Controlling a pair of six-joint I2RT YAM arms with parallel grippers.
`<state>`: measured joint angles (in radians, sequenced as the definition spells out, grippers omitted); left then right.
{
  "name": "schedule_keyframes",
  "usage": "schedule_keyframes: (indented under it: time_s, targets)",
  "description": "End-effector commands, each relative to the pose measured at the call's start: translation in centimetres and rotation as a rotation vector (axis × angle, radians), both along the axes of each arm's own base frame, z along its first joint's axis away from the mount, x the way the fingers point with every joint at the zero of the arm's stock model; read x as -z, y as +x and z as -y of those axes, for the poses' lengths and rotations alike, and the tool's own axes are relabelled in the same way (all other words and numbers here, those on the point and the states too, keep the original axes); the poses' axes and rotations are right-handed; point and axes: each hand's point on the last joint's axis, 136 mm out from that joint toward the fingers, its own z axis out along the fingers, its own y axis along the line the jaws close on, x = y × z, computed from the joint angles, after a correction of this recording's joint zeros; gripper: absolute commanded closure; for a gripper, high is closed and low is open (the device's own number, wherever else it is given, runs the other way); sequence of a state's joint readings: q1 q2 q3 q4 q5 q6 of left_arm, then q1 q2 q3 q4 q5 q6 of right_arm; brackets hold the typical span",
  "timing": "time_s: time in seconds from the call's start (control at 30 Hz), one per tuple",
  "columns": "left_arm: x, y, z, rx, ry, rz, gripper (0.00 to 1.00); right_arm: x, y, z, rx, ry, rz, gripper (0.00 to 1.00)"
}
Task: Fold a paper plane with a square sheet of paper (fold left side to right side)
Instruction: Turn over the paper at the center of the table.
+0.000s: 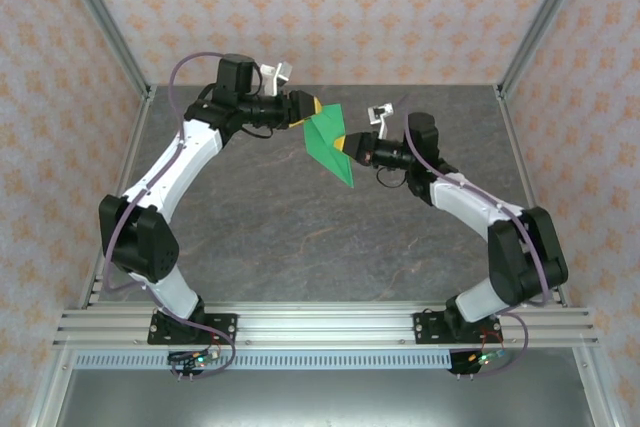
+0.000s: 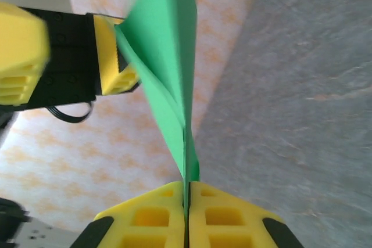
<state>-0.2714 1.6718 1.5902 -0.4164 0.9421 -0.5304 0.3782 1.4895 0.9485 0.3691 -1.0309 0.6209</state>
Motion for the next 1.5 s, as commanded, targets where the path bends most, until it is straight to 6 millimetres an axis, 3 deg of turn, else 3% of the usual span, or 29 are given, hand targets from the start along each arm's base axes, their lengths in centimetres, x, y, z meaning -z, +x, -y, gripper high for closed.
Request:
schedule_keyframes:
  time_s: [0.0, 0.17, 0.3, 0.4, 0.53, 0.7, 0.87, 1.1, 1.27, 1.47]
  targets:
    - [0.4, -1.0, -3.9, -0.132, 0.248, 0.086, 0.45, 2.7, -1.7, 1.4, 0.021, -0.352, 0.082, 0.92]
    - [0.9, -1.6, -9.0, -0.368, 0.414, 0.166, 0.41, 5.6, -1.6, 4.0, 0.158, -0.858, 0.169, 0.92]
    - [1.4, -3.1, -12.4, -0.527, 0.477, 0.207, 0.40, 7.4, -0.7, 7.0, 0.313, -1.304, 0.231, 0.92]
    - [1.6, -4.5, -14.6, -0.626, 0.508, 0.226, 0.40, 8.2, 0.0, 7.8, 0.363, -1.553, 0.278, 0.92]
    - [1.7, -6.3, -17.1, -0.737, 0.548, 0.237, 0.37, 9.8, 0.6, 7.1, 0.357, -1.761, 0.337, 0.92]
    - [2.0, -7.4, -18.2, -0.776, 0.562, 0.239, 0.36, 12.6, 1.3, 5.3, 0.313, -1.944, 0.417, 0.89]
    - [2.5, -7.5, -18.0, -0.761, 0.571, 0.223, 0.35, 15.9, 1.2, 3.5, 0.226, -2.034, 0.447, 0.87]
    - [2.9, -7.3, -17.6, -0.744, 0.567, 0.211, 0.35, 20.4, -0.3, 1.8, 0.078, -2.030, 0.386, 0.79]
    - [3.7, -6.9, -16.7, -0.699, 0.556, 0.184, 0.35, 20.9, -1.3, 0.7, 0.038, -1.932, 0.333, 0.63]
    - [5.1, -6.3, -15.5, -0.652, 0.530, 0.137, 0.35, 19.0, -2.9, -1.3, 0.021, -1.693, 0.278, 0.37]
